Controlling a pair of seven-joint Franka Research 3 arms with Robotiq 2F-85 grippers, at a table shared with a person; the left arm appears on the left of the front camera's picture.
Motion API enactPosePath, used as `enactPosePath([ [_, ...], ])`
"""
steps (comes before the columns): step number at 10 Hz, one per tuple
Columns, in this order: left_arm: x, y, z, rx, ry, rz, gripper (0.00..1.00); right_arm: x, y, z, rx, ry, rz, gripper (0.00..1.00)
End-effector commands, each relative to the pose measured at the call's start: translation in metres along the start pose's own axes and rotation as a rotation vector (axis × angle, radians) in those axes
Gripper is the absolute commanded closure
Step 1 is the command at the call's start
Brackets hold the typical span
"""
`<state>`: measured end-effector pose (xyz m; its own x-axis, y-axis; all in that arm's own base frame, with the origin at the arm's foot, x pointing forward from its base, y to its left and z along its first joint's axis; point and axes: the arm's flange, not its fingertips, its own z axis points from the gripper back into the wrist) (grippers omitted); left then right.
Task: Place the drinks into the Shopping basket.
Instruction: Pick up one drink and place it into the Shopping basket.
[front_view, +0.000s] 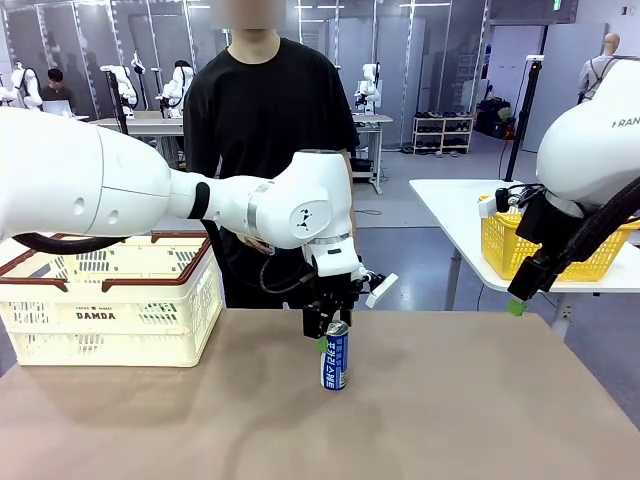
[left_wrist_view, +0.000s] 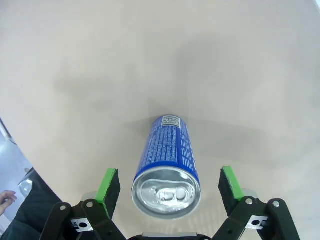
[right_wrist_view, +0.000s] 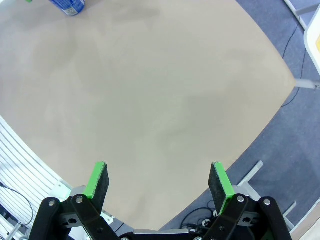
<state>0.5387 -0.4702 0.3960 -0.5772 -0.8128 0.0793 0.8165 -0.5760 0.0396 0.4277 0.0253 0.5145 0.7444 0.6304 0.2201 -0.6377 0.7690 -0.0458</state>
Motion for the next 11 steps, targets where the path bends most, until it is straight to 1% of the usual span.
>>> enactPosePath([
  [1,0.002,0.008,-0.003,-0.023,0.007,0.023,0.0,-0.002,-0.002,0.001,0.001,0.002,0.016,0.0],
  [5,-0.003,0.006,-0.012,-0.037,0.015,0.039,0.0,-0.002,-0.002,0.001,0.001,0.002,0.016,0.0],
  [9,-0.005,0.006,-0.015,-0.049,-0.001,0.032,0.0,-0.002,-0.002,0.001,0.001,0.002,0.016,0.0],
  [10,-0.004,0.006,-0.015,-0.051,-0.017,0.026,0.06,-0.002,-0.002,0.001,0.001,0.002,0.016,0.0],
  [11,-0.005,0.005,-0.015,-0.05,-0.026,0.026,0.15,-0.002,-0.002,0.001,0.001,0.002,0.016,0.0],
])
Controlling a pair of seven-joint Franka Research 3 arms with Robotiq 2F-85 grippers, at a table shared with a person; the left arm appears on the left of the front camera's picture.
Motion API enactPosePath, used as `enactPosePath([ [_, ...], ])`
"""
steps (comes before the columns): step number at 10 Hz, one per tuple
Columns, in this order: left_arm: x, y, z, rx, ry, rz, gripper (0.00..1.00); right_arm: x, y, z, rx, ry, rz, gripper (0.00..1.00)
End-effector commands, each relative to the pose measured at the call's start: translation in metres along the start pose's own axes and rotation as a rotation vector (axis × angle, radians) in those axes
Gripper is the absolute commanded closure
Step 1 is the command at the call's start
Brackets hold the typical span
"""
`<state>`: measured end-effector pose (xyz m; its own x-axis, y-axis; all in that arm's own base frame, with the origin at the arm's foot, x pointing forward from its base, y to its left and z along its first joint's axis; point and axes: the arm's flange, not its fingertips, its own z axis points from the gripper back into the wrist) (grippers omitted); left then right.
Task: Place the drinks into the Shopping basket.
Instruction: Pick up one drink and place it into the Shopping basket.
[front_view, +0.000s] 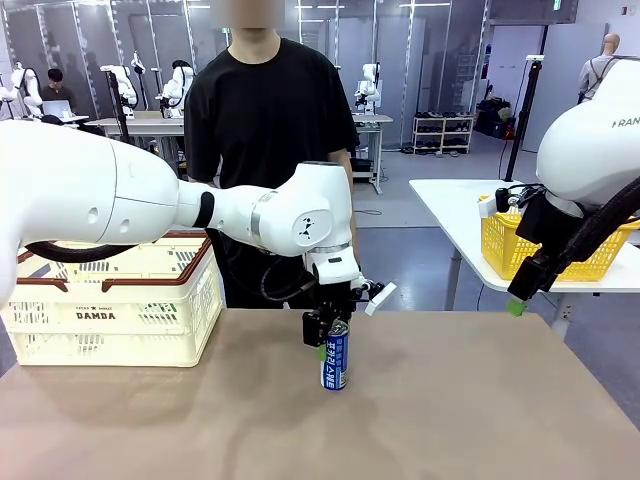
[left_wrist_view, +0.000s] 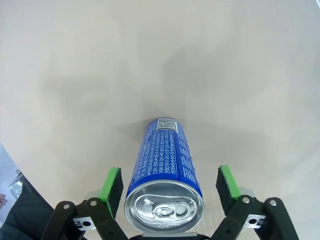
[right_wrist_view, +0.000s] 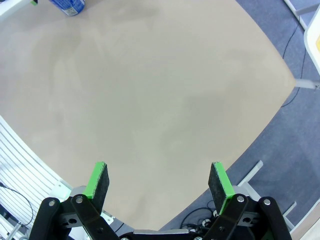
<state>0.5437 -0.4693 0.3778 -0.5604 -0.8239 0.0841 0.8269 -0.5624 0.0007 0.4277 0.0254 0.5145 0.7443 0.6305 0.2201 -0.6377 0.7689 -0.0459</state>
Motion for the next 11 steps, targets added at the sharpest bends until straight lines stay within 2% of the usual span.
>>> enactPosePath([
  [1,0.0,0.003,0.002,-0.016,-0.03,0.006,0.25,-0.003,-0.002,0.001,0.001,0.002,0.015,0.0],
  [8,-0.001,0.001,0.004,-0.047,-0.034,0.022,0.95,-0.003,-0.002,0.001,0.001,0.002,0.015,0.0],
  [11,-0.009,-0.011,0.044,-0.06,-0.025,0.034,0.95,-0.003,-0.002,0.001,0.001,0.002,0.015,0.0],
])
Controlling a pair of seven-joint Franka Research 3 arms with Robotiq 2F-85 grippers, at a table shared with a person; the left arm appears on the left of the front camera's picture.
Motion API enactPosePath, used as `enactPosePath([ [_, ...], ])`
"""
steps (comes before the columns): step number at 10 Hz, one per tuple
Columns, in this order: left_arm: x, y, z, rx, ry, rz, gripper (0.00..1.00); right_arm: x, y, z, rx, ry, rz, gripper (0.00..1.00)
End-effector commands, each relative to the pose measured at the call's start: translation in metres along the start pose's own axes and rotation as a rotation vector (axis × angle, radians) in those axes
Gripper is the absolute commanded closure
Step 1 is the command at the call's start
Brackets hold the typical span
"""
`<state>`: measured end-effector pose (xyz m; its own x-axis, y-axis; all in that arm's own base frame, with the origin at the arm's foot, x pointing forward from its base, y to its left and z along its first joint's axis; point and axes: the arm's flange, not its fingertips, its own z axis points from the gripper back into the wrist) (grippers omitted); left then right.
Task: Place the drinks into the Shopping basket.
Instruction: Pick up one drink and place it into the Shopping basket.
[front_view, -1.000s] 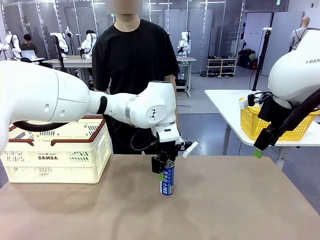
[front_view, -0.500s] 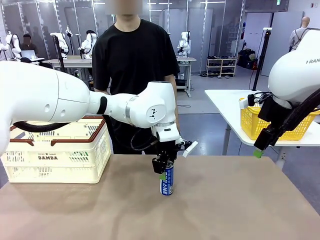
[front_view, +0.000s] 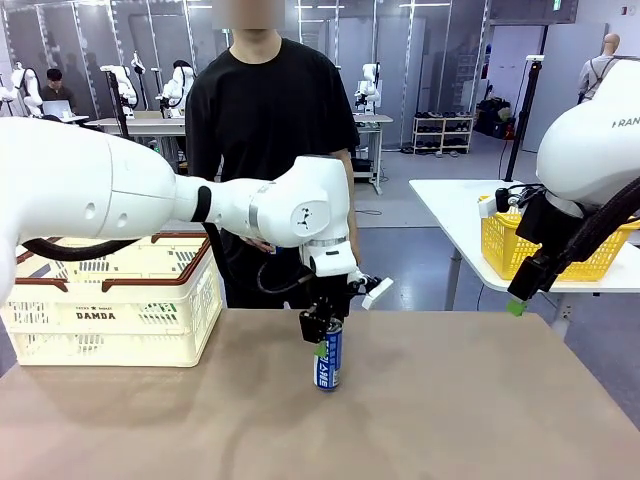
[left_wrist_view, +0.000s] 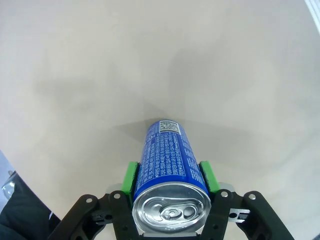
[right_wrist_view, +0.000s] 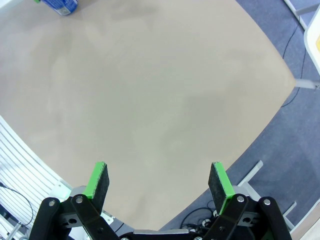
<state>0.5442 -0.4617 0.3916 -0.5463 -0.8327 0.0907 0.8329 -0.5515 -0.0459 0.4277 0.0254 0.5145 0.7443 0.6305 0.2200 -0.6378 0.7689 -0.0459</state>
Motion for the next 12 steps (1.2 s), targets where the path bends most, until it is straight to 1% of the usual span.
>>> enactPosePath([
  [1,-0.006,-0.016,0.05,-0.024,0.01,0.041,0.95,-0.002,-0.002,0.001,0.001,0.002,0.015,0.0],
  [3,-0.016,-0.034,0.098,0.015,0.064,0.06,0.95,-0.002,-0.002,0.001,0.001,0.002,0.015,0.0],
  [4,-0.025,-0.046,0.124,0.034,0.077,0.096,0.95,-0.002,-0.002,0.001,0.001,0.002,0.015,0.0],
  [5,-0.037,-0.058,0.149,0.061,0.07,0.121,0.95,-0.002,-0.002,0.001,0.001,0.002,0.015,0.0],
  [8,-0.1,-0.087,0.211,0.212,0.086,0.296,0.95,-0.002,-0.002,0.001,0.001,0.002,0.015,0.0],
  [10,-0.131,-0.095,0.231,0.272,0.053,0.36,0.95,-0.002,-0.002,0.001,0.001,0.002,0.015,0.0],
  [12,-0.153,-0.101,0.24,0.255,0.023,0.409,0.95,-0.002,-0.002,0.001,0.001,0.002,0.015,0.0],
])
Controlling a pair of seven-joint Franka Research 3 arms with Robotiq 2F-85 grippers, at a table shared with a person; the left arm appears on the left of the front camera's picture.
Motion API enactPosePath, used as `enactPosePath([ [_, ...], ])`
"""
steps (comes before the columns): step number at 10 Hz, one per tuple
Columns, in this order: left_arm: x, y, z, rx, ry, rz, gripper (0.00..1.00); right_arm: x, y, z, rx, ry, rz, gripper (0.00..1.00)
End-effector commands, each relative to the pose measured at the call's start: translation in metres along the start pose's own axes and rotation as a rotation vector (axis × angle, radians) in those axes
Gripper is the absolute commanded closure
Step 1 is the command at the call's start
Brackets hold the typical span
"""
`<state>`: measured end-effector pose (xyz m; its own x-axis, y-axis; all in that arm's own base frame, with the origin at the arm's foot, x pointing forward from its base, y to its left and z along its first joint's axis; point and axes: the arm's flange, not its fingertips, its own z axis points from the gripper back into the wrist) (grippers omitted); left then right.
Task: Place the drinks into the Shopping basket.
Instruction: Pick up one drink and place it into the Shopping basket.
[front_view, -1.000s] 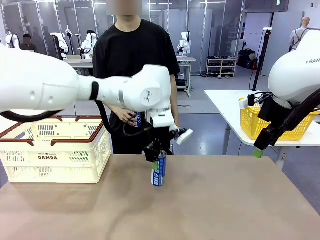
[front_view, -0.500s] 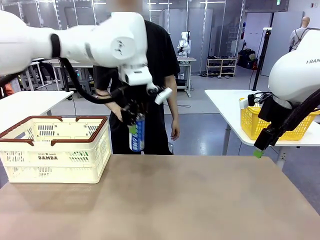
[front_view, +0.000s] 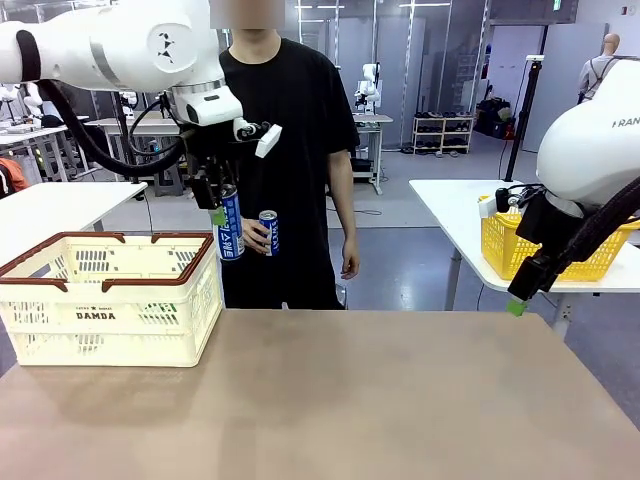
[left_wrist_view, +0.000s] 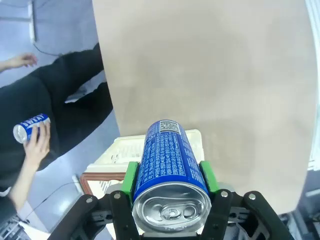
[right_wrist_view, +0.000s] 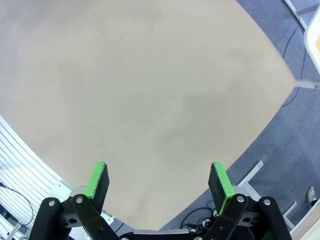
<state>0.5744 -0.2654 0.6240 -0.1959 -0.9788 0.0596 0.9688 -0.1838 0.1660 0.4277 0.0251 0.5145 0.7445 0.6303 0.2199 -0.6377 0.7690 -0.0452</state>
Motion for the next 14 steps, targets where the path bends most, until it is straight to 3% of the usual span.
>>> enactPosePath([
  [1,-0.002,-0.011,0.0,-0.004,-0.048,0.019,0.95,-0.002,-0.002,0.001,0.001,0.002,0.016,0.0],
  [2,0.0,0.0,0.0,0.0,0.0,0.0,0.95,-0.002,-0.002,0.001,0.001,0.002,0.016,0.0],
  [7,0.0,0.0,0.0,0.0,0.0,0.0,0.95,-0.002,-0.002,0.001,0.001,0.002,0.016,0.0],
  [8,0.001,0.0,-0.005,-0.013,-0.011,0.003,0.42,-0.002,-0.002,0.001,0.001,0.002,0.016,0.0],
  [10,-0.023,0.019,-0.003,0.044,-0.066,0.08,0.42,-0.002,-0.002,0.001,0.001,0.002,0.016,0.0],
  [13,-0.098,0.044,0.01,0.091,0.04,0.274,0.42,-0.002,-0.002,0.001,0.001,0.002,0.016,0.0],
  [14,-0.126,0.05,0.009,0.077,0.029,0.329,0.42,-0.002,-0.002,0.001,0.001,0.002,0.016,0.0],
])
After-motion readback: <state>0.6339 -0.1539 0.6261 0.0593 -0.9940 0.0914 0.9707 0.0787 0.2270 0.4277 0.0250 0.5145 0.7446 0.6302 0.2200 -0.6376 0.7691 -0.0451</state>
